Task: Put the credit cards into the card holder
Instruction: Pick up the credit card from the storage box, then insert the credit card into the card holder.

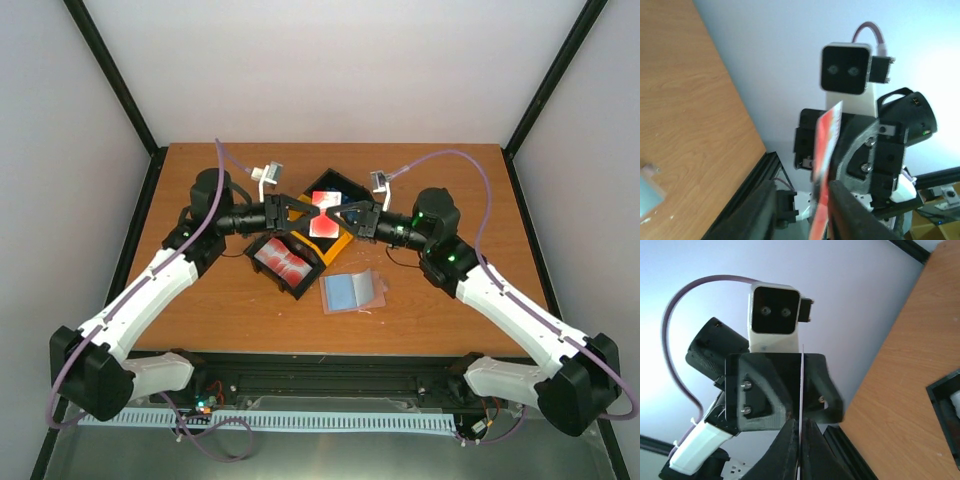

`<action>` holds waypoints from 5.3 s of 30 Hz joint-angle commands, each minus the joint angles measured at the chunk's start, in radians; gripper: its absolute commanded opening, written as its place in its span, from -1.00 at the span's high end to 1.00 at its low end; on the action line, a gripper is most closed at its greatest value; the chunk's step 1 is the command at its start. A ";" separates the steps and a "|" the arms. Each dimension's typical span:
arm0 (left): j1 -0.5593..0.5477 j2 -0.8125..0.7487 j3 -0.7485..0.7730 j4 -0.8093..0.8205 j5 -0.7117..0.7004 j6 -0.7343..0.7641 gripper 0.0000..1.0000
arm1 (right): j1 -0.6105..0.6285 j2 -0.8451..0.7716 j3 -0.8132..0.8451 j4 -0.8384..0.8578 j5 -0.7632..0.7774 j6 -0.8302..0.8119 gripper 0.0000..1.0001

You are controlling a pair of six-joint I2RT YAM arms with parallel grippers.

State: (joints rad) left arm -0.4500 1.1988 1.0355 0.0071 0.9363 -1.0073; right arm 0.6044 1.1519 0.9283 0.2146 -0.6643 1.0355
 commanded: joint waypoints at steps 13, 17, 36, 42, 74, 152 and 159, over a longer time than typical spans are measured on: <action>-0.075 -0.010 -0.116 -0.381 -0.346 0.184 -0.07 | -0.058 0.028 -0.033 -0.675 0.150 0.116 0.95; -0.180 0.089 -0.101 -0.428 -0.442 0.223 0.06 | -0.058 0.091 -0.077 -0.693 0.196 0.016 0.94; -0.320 0.440 -0.118 -0.310 -0.628 0.328 0.33 | -0.113 0.230 -0.269 -0.431 0.221 -0.558 0.94; -0.321 0.488 -0.096 -0.329 -0.689 0.331 0.46 | -0.120 0.275 -0.285 -0.383 0.261 -0.627 0.94; -0.325 0.590 -0.071 -0.353 -0.642 0.364 0.80 | -0.122 0.218 -0.313 -0.362 0.200 -0.465 0.94; -0.386 0.647 0.008 -0.435 -0.741 0.345 0.87 | -0.001 0.344 -0.661 0.362 0.254 -0.029 0.45; -0.386 0.640 0.007 -0.437 -0.749 0.349 0.86 | 0.025 0.211 -0.638 0.186 0.358 -0.028 0.00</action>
State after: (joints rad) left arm -0.8204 1.8076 1.0370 -0.3698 0.2264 -0.6559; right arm 0.6094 1.4281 0.2687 0.5358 -0.3981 1.0134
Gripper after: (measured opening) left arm 0.069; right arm 0.460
